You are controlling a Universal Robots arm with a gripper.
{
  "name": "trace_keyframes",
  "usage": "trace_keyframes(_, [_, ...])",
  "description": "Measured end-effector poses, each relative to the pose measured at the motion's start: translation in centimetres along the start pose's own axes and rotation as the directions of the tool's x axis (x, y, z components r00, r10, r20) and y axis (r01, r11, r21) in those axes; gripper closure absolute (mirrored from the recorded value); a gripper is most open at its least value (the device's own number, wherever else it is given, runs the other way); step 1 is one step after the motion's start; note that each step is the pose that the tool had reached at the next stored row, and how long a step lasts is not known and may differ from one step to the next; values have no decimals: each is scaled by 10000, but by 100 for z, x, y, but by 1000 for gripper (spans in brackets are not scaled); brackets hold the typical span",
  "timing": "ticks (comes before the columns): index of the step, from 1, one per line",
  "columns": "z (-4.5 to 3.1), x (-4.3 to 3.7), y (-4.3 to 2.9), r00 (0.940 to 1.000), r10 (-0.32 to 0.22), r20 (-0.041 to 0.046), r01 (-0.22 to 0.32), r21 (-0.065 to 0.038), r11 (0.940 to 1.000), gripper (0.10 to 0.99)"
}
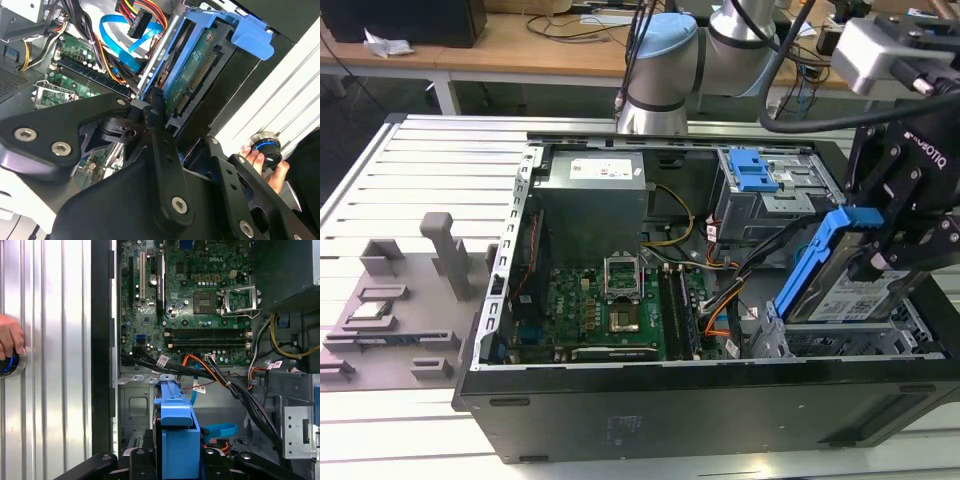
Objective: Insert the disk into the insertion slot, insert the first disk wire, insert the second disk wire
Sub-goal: 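Insert the disk into the insertion slot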
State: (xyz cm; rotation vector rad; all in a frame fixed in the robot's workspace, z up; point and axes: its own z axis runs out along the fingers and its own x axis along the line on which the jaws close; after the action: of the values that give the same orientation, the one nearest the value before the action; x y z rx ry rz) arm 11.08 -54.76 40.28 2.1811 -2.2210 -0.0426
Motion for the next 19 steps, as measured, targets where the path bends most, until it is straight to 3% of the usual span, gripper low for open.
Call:
trace_keyframes(5, [56,0,-2,10000,0,-1,0,0,10000,725])
trace_keyframes(11, [60,0,-2,10000,0,-1,0,0,10000,725])
trace_keyframes(13, [62,0,-2,10000,1,-2,-1,0,10000,714])
trace_keyframes(14, [62,0,-2,10000,0,-1,0,0,10000,647])
trace_keyframes(19, [66,0,-2,10000,0,-1,0,0,10000,647])
